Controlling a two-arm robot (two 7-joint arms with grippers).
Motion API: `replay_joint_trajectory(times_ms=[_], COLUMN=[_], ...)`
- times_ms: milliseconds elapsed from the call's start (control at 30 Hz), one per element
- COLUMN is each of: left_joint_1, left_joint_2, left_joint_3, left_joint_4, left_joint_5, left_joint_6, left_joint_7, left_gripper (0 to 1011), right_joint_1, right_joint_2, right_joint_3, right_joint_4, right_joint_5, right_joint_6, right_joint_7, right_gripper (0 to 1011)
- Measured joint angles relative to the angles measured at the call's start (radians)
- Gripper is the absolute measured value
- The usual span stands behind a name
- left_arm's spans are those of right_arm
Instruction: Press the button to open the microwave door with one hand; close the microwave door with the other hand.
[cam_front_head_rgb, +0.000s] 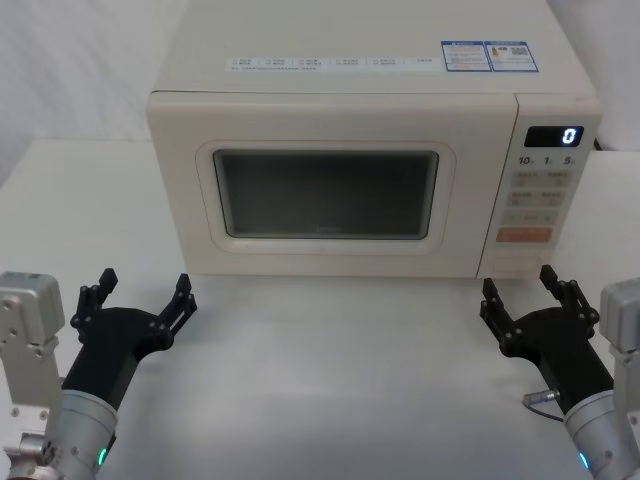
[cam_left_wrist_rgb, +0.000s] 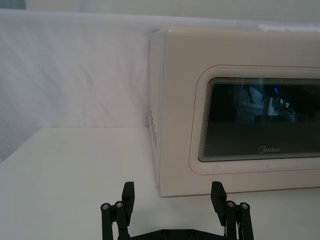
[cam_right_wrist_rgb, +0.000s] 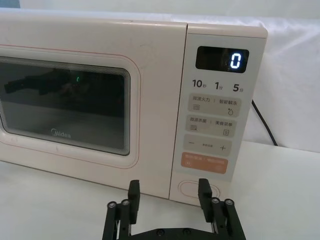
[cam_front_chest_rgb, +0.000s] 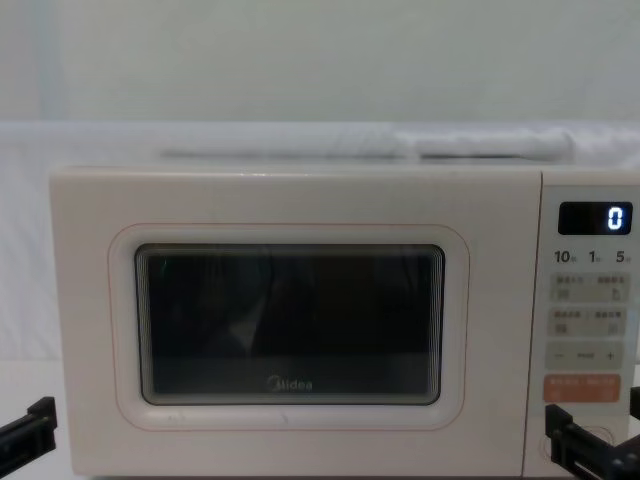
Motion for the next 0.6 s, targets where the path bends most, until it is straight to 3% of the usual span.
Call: replay_joint_trajectory(times_ms=[67, 133, 200, 233, 600], left_joint_1=[0.000, 0.000, 0.000, 0.000, 0.000], left_joint_2=[0.000, 0.000, 0.000, 0.000, 0.000], left_joint_3=[0.000, 0.000, 0.000, 0.000, 0.000], left_joint_4=[0.000, 0.000, 0.000, 0.000, 0.000], left_joint_5=[0.000, 0.000, 0.000, 0.000, 0.000], left_joint_6=[0.000, 0.000, 0.000, 0.000, 0.000], left_joint_7=[0.000, 0.000, 0.000, 0.000, 0.000], left_gripper=[1001, 1001, 1001, 1001, 1001], right_joint_1=[0.000, 0.000, 0.000, 0.000, 0.000], right_joint_2=[0.000, 0.000, 0.000, 0.000, 0.000], right_joint_3=[0.000, 0.000, 0.000, 0.000, 0.000], right_joint_4=[0.000, 0.000, 0.000, 0.000, 0.000], right_joint_5=[0.000, 0.000, 0.000, 0.000, 0.000], right_joint_6=[0.000, 0.000, 0.000, 0.000, 0.000], right_joint_7=[0.000, 0.000, 0.000, 0.000, 0.000], right_gripper=[696, 683, 578, 578, 210])
